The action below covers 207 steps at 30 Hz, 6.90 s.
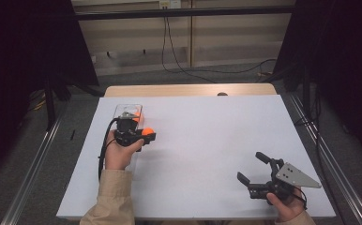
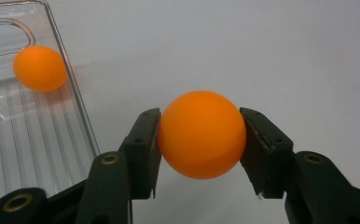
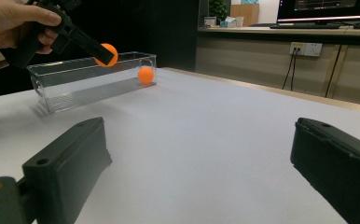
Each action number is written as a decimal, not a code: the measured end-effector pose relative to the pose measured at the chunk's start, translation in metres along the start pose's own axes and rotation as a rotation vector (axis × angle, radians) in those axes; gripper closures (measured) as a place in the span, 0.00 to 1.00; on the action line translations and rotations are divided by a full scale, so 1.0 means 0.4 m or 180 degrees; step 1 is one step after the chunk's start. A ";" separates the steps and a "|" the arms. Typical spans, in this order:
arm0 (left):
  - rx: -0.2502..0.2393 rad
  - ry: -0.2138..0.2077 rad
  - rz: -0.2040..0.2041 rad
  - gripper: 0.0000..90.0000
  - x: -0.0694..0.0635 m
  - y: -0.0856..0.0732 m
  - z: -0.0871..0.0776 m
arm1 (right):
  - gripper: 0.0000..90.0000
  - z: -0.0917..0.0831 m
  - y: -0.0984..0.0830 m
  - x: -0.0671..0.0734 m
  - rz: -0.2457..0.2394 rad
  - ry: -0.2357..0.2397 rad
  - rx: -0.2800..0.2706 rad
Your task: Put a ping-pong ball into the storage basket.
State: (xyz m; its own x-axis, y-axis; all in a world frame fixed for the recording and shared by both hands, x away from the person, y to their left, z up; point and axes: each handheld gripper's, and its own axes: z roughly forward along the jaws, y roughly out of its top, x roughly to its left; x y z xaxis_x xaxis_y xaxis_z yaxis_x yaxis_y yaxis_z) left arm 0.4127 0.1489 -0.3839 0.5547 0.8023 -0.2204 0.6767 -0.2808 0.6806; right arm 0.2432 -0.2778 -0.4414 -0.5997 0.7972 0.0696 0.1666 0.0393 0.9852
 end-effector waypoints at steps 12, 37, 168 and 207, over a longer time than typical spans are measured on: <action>-0.0005 0.0004 -0.0003 0.56 0.006 0.001 -0.008 | 0.03 0.000 0.000 0.000 0.0004 0.0006 0.0008; -0.0051 0.0052 -0.0036 0.56 0.023 -0.001 -0.028 | 0.03 0.000 0.000 0.001 0.0005 0.0007 0.0010; -0.0086 0.0698 -0.0283 0.56 0.141 -0.057 -0.057 | 0.03 0.000 0.000 0.002 0.0011 0.0028 -0.0005; -0.0386 0.0632 -0.0234 0.24 0.110 -0.059 -0.067 | 0.03 0.000 0.000 -0.001 0.0010 0.0004 0.0001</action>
State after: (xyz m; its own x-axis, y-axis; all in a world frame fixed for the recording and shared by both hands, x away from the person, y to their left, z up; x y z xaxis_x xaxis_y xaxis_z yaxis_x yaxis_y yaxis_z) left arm 0.4082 0.2048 -0.3910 0.3919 0.9095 -0.1388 0.6420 -0.1623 0.7494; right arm 0.2434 -0.2781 -0.4413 -0.6002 0.7965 0.0728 0.1687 0.0371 0.9850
